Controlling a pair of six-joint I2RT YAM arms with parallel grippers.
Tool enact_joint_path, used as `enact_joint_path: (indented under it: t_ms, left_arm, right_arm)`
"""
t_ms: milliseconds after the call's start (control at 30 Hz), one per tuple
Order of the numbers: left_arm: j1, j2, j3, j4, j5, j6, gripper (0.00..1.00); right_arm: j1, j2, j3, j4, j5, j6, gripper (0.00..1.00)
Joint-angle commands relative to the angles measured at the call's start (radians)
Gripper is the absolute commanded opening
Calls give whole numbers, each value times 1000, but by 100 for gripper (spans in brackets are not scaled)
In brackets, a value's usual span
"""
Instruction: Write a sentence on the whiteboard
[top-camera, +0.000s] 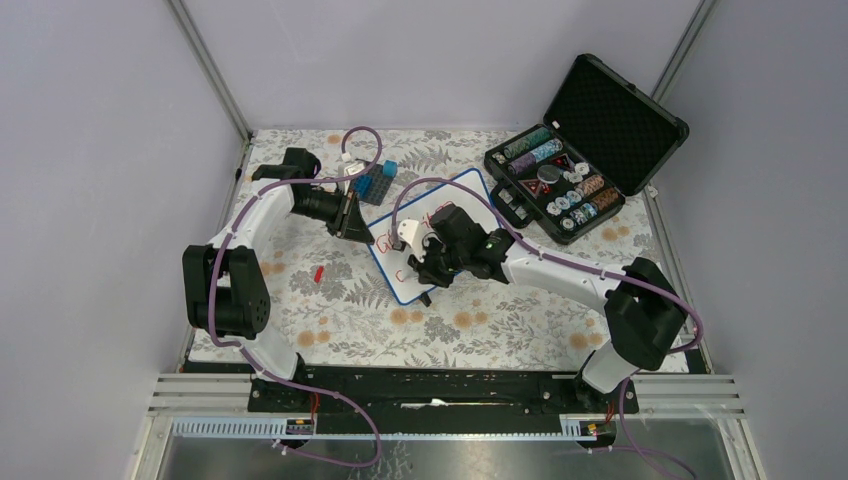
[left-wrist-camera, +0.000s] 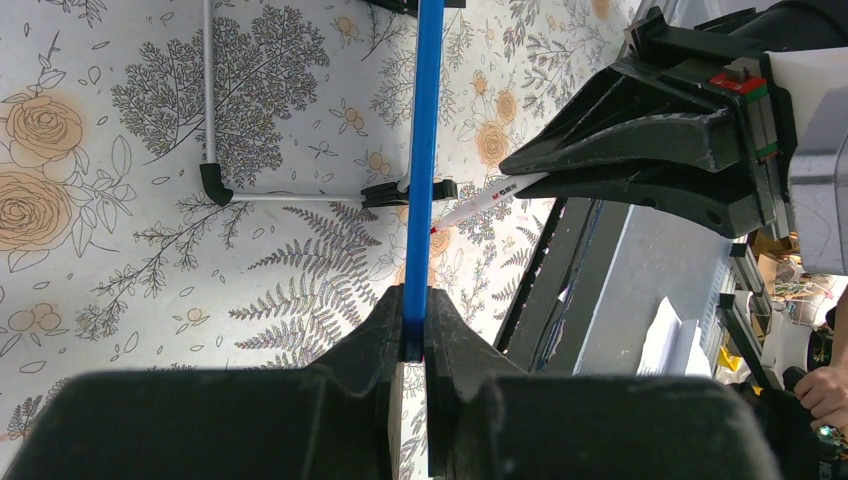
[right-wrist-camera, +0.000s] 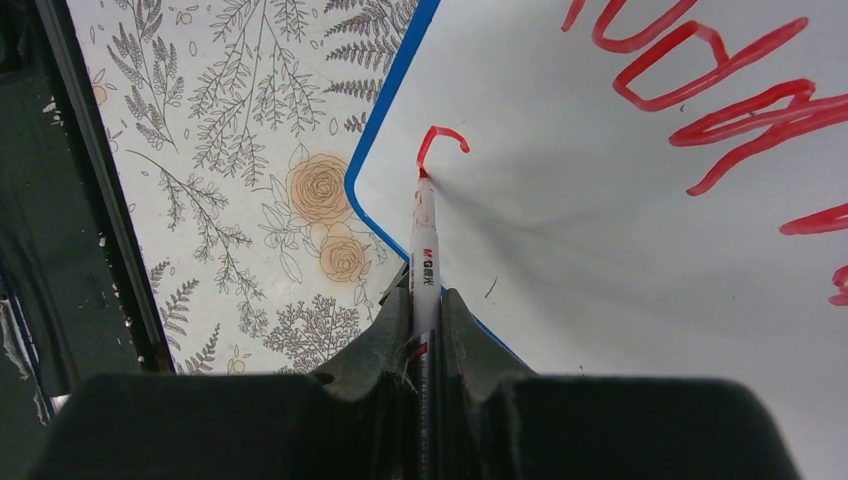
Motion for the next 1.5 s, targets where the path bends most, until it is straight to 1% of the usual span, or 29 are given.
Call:
enact_joint_path:
  t_ms: [0,300,800,1033,1233,1367,1467]
  left_arm:
    - [-11,0,4,10,-2,0,0]
    - [-11,3,1,10,-7,3,0]
    - [-11,0,-2,14,-12,-1,0]
    - [-11,-1,-2,15,-13,-3,0]
    - [-11,-6,-4,15,-12,-2,0]
    - [-11,-8,-4,15,-12,-3,0]
    - [-11,-8,-4,16,-12,-1,0]
  right_arm:
    - [-12,-40,-18,-2,43,-19,0]
    - [-11,-31,-42,-9,13,-8,0]
    - [30,30,53,-9,-35,17,0]
    - [33,-10,52,-21,-59,16,0]
    - [-10,-69,35,-71,-112,7,0]
    - [-58,-87,15,-71,-116,1,0]
    - [-62,-87,15,-65,-99,-2,0]
